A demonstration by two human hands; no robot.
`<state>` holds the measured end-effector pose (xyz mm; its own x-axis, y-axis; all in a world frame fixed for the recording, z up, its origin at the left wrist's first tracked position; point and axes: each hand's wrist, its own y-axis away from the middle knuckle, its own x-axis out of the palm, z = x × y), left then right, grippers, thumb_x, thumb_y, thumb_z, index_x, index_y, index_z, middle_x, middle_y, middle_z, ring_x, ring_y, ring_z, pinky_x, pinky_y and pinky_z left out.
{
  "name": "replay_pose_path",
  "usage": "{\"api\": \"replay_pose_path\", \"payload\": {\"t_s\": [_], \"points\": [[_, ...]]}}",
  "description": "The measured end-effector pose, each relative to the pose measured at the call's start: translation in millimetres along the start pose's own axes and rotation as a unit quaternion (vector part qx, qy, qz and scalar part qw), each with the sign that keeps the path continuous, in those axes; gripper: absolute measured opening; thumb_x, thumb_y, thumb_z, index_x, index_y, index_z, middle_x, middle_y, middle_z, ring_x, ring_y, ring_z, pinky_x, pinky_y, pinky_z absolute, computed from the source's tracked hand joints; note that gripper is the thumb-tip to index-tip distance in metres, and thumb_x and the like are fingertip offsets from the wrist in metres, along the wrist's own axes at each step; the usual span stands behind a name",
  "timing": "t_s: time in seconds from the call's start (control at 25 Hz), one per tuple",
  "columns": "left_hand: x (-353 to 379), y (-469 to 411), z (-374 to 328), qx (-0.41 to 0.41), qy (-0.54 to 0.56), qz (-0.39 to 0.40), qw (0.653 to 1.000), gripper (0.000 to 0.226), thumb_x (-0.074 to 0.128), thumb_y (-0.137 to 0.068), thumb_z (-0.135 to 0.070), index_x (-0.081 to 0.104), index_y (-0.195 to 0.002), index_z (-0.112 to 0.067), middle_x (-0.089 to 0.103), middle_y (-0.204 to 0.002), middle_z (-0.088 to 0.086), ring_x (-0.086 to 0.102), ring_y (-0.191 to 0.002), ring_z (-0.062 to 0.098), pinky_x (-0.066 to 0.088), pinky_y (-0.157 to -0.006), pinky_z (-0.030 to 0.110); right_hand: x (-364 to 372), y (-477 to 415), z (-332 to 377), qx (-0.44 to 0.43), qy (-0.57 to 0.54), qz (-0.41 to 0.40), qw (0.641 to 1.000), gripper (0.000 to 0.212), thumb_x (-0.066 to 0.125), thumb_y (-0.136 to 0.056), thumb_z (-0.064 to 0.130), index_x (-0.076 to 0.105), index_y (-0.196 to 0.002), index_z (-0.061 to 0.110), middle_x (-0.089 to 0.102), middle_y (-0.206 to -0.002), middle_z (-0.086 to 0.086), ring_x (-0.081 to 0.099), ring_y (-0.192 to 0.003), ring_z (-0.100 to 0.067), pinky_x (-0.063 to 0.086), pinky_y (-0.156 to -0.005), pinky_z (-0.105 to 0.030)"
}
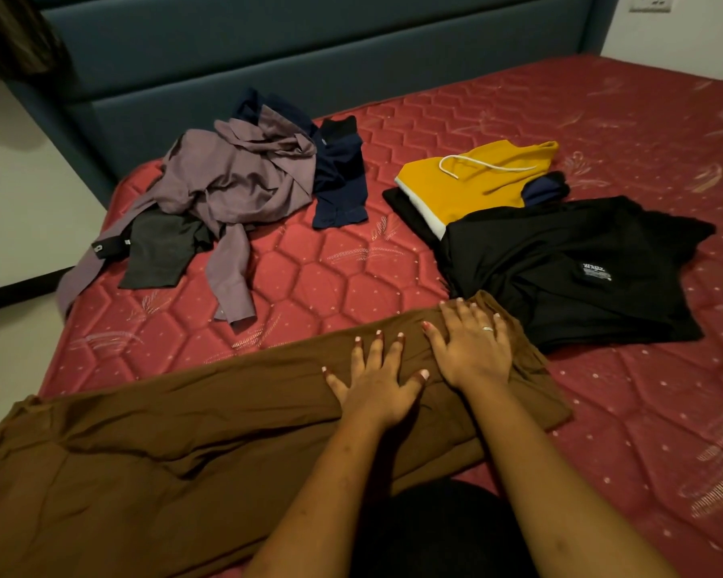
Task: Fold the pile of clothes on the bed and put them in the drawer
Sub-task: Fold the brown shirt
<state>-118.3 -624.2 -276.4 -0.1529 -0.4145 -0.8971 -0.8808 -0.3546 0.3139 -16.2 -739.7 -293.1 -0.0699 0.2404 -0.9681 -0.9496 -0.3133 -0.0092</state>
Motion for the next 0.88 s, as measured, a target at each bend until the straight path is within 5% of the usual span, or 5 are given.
{"api": "replay_pose_path", "payload": {"t_s": [0.16, 0.32, 0.64, 0.8, 0.88], "points": [[7, 2, 0, -0.003, -0.001, -0.033, 0.999, 0.069, 0.022, -0.089, -0.072, 0.002, -0.15, -0.045, -0.003, -0.161, -0.011, -0.014, -0.147, 0.019, -0.01, -0.104, 0.07, 2, 12, -7, 0.036, 0.011, -0.101, 0.994, 0.072, 0.014, -0.09, 0.059, 0.037, -0.147, 0.02, 0.036, -0.153, -0.001, 0.023, -0.144, -0.022, 0.005, -0.114, -0.044], [21, 6, 2, 0.015, -0.044, -0.111, 0.993, 0.074, 0.003, -0.082, -0.075, 0.001, -0.149, -0.045, 0.002, -0.161, -0.011, -0.007, -0.148, 0.019, -0.004, -0.105, 0.072, -4, 51, -32, 0.079, -0.063, -0.233, 0.967, 0.052, 0.052, -0.092, 0.046, 0.051, -0.134, 0.016, 0.054, -0.13, -0.011, 0.049, -0.115, -0.037, 0.044, -0.087, -0.05], [17, 22, 10, 0.088, -0.055, -0.066, 0.992, 0.077, -0.006, -0.08, -0.065, -0.006, -0.152, -0.037, 0.0, -0.161, -0.012, -0.006, -0.147, 0.009, -0.007, -0.113, 0.057, -41, 53, -23, 0.308, -0.313, 0.019, 0.898, 0.075, 0.075, -0.074, 0.051, 0.041, -0.123, 0.006, 0.057, -0.121, -0.018, 0.058, -0.108, -0.038, 0.045, -0.08, -0.039], [-9, 32, 14, 0.087, 0.173, 0.043, 0.98, 0.056, 0.032, -0.103, -0.039, 0.006, -0.152, -0.032, 0.006, -0.161, -0.005, 0.002, -0.147, 0.01, -0.003, -0.119, 0.042, -54, 43, 6, 0.26, -0.561, 0.013, 0.786, 0.032, 0.07, -0.077, 0.01, 0.065, -0.107, 0.003, 0.068, -0.106, -0.017, 0.065, -0.092, -0.032, 0.053, -0.081, -0.037], [-36, 44, 16, 0.047, 0.43, 0.037, 0.901, 0.048, 0.035, -0.104, -0.031, 0.02, -0.149, -0.029, 0.024, -0.157, 0.001, 0.024, -0.14, 0.01, 0.018, -0.115, 0.029, -73, 44, 41, 0.195, -0.596, 0.005, 0.779, 0.021, 0.064, -0.074, 0.003, 0.068, -0.094, 0.007, 0.071, -0.092, -0.014, 0.066, -0.082, -0.029, 0.055, -0.076, -0.038]]}}
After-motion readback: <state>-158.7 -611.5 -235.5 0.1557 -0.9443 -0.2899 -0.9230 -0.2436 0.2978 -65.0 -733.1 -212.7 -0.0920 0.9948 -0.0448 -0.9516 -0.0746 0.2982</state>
